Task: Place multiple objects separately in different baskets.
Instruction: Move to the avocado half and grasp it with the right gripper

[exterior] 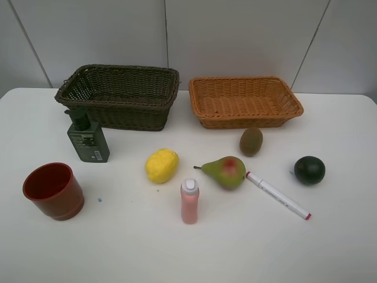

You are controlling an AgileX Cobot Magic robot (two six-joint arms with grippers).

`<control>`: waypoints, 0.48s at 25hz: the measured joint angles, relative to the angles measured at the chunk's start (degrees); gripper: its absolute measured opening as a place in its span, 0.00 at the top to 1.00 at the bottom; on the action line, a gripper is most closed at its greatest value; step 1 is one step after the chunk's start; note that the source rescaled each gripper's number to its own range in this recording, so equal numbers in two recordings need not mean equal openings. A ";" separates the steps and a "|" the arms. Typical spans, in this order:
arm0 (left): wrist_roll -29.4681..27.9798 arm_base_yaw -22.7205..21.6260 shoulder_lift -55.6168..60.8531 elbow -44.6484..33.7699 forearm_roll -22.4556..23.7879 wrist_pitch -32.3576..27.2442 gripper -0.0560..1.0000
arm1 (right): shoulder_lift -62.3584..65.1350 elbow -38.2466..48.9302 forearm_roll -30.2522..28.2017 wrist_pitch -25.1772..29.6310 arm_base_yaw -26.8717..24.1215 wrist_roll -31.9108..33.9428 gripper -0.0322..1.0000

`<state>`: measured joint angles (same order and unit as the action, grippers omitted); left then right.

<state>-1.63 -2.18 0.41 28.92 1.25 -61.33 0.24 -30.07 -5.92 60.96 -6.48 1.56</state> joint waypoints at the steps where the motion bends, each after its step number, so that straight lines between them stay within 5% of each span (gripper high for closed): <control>1: 0.00 0.00 0.00 0.00 0.00 0.00 0.02 | 0.00 0.00 0.00 0.00 0.00 0.00 0.02; 12: 0.00 0.00 0.00 0.00 0.00 0.00 0.02 | 0.00 0.00 0.00 0.00 0.00 0.00 0.02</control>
<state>-1.63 -2.18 0.41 28.92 1.25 -61.33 0.24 -30.07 -5.92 60.96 -6.48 1.56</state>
